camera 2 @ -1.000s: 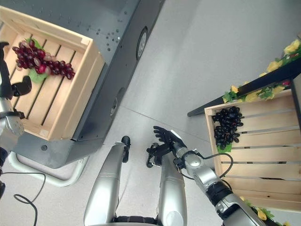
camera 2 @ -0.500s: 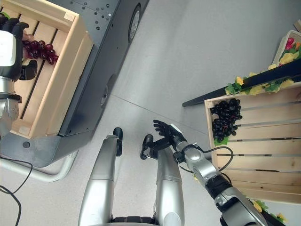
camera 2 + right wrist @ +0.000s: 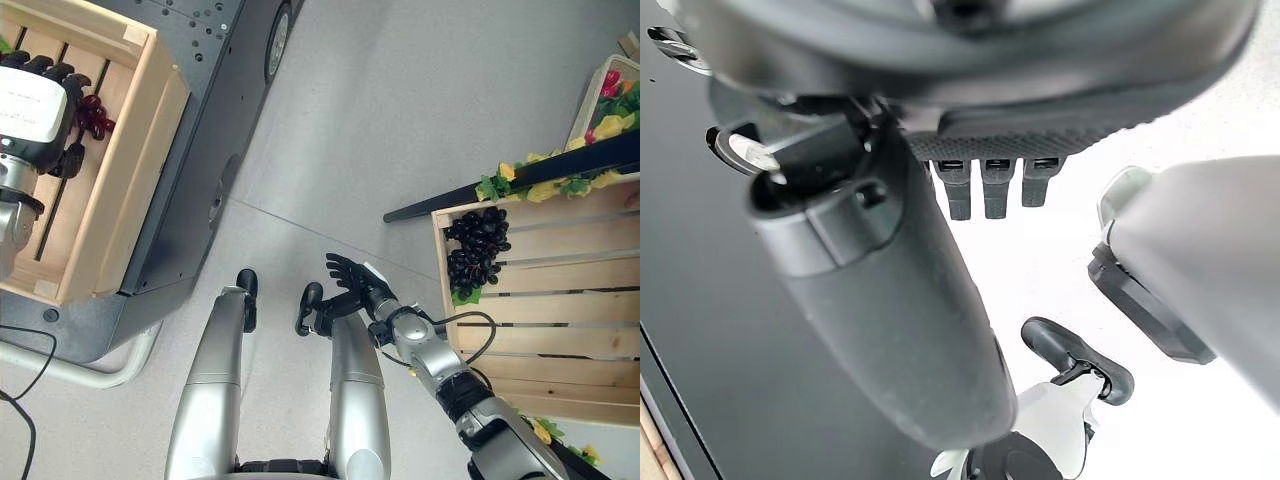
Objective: Pick up the fruits from the basket on one side to the basket on the other side
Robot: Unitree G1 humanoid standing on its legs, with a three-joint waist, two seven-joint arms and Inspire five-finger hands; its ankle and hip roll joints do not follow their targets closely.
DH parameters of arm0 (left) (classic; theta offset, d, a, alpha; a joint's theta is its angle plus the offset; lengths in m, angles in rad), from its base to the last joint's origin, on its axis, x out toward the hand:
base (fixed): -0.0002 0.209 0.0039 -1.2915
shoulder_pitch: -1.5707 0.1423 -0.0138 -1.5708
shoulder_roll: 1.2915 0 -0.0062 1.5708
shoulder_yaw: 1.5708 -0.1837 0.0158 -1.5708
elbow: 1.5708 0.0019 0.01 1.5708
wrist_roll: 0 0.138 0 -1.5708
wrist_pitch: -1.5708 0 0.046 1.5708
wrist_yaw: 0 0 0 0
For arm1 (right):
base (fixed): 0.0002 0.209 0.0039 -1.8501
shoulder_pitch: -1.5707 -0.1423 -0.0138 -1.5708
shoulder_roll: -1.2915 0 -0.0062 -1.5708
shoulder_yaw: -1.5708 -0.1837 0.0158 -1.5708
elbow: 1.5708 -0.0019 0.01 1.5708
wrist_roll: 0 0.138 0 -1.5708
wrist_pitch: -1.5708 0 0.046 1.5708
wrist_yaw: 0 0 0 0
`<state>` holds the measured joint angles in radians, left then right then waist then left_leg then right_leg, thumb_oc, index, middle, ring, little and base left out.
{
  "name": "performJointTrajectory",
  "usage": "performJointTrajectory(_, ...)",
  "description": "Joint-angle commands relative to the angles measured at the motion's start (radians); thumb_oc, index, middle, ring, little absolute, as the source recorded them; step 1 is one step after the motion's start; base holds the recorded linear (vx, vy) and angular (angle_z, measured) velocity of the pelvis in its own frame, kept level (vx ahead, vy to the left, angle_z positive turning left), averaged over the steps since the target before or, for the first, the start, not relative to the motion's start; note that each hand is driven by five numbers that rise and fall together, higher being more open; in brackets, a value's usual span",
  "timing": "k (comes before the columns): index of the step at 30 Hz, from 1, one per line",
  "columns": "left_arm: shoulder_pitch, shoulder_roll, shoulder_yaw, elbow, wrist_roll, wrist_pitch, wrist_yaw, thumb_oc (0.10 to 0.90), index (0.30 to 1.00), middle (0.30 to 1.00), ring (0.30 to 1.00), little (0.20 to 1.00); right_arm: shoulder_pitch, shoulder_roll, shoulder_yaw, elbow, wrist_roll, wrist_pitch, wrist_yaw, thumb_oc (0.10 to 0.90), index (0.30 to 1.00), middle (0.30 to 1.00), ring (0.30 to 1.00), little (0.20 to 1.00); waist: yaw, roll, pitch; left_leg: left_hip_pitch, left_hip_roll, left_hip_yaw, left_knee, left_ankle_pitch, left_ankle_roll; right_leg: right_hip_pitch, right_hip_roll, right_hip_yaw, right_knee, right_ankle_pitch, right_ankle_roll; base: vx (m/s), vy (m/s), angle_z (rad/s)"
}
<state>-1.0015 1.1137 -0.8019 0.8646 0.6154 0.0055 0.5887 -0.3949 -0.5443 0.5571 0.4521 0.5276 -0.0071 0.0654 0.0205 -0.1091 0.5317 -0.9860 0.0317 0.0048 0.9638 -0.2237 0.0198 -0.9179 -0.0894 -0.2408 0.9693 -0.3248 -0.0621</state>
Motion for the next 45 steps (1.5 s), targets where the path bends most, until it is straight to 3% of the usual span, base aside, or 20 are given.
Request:
performJointTrajectory(1,-0.147,0.104,-0.01,0.045,0.002,0.172,-0.015,0.8,0.9,0.9,0.9,0.9,0.05,-0.067,-0.051,-0.077,0.071,-0.098,0.023,0.8,0.9,0.9,0.9,0.9,0.007,-0.004,-0.012,0.104,-0.013,0.087,-0.148,0.022,0.067,0.122,0.02,-0.02,-0.11,0.083,-0.003,0.0,0.0,0.0)
performJointTrajectory(8,-0.237,0.096,-0.061,0.107,0.002,0.246,-0.063,0.8,0.9,0.9,0.9,0.9,0.057,-0.067,-0.049,-0.094,0.104,-0.124,0.031,0.8,0.9,0.9,0.9,0.9,0.005,-0.03,-0.012,0.086,-0.014,0.074,-0.155,0.023,0.071,0.112,0.025,-0.028,-0.127,0.1,0.004,0.0,-0.002,-0.01)
performJointTrajectory(17,-0.281,0.091,-0.095,0.195,-0.016,0.335,-0.136,0.8,0.9,0.9,0.9,0.9,0.072,-0.056,-0.041,-0.157,0.118,-0.155,0.007,0.8,0.9,0.9,0.9,0.9,0.0,-0.04,-0.012,0.064,-0.013,0.073,-0.152,0.015,0.079,0.088,0.018,-0.038,-0.117,0.103,0.011,0.0,0.0,0.0)
performJointTrajectory(19,-0.275,0.091,-0.097,0.202,-0.031,0.335,-0.171,0.4,0.3,0.3,0.3,0.3,0.066,-0.052,-0.044,-0.161,0.122,-0.148,0.002,0.8,0.9,0.9,0.9,0.9,0.001,-0.04,-0.012,0.067,-0.013,0.074,-0.158,0.017,0.078,0.092,0.018,-0.039,-0.119,0.102,0.012,-0.01,0.003,0.06)
performJointTrajectory(25,-0.271,0.083,-0.083,0.202,-0.031,0.238,-0.169,0.4,0.3,0.3,0.3,0.3,0.057,-0.042,-0.046,-0.163,0.124,-0.142,0.002,0.8,0.9,0.9,0.9,0.9,0.004,-0.041,-0.012,0.09,-0.013,0.078,-0.177,0.018,0.079,0.109,0.018,-0.043,-0.126,0.102,0.014,-0.01,-0.009,0.04)
performJointTrajectory(27,-0.278,0.089,-0.087,0.187,-0.037,0.155,-0.163,0.4,0.3,0.3,0.3,0.3,0.064,-0.04,-0.051,-0.162,0.125,-0.151,0.005,0.8,0.9,0.9,0.9,0.9,0.006,-0.035,-0.012,0.114,-0.014,0.08,-0.188,0.016,0.081,0.127,0.016,-0.042,-0.13,0.1,0.015,-0.01,-0.043,0.0)
performJointTrajectory(31,-0.24,0.105,-0.057,0.162,-0.065,0.082,-0.138,0.4,0.3,0.3,0.3,0.3,0.086,-0.035,-0.061,-0.174,0.118,-0.158,0.003,0.8,0.9,0.9,0.9,0.9,0.01,-0.025,-0.012,0.152,-0.016,0.081,-0.199,0.013,0.081,0.16,0.016,-0.039,-0.133,0.092,0.015,0.0,-0.039,0.02)
performJointTrajectory(37,-0.182,0.12,-0.005,0.148,-0.146,0.049,-0.153,0.4,0.3,0.3,0.3,0.3,0.097,-0.034,-0.073,-0.175,0.118,-0.149,0.007,0.8,0.9,0.9,0.9,0.9,0.015,-0.007,-0.012,0.21,-0.026,0.079,-0.222,0.016,0.08,0.21,0.017,-0.024,-0.143,0.08,0.011,0.0,-0.041,0.01)
performJointTrajectory(43,-0.055,0.099,0.199,0.162,-0.434,-0.031,-0.134,0.4,0.3,0.3,0.3,0.3,0.116,-0.009,-0.081,-0.19,0.107,-0.126,-0.003,0.8,0.9,0.9,0.9,0.9,0.024,0.011,-0.012,0.259,-0.039,0.082,-0.223,0.008,0.082,0.252,0.018,-0.02,-0.125,0.052,-0.001,-0.01,-0.04,0.0)
performJointTrajectory(45,0.002,0.075,0.322,0.18,-0.541,-0.094,-0.15,0.4,0.3,0.3,0.3,0.3,0.124,0.006,-0.078,-0.208,0.093,-0.109,-0.009,0.8,0.9,0.9,0.9,0.9,0.028,0.011,-0.012,0.285,-0.043,0.079,-0.224,0.005,0.08,0.279,0.019,-0.019,-0.127,0.042,-0.005,-0.01,-0.04,0.01)
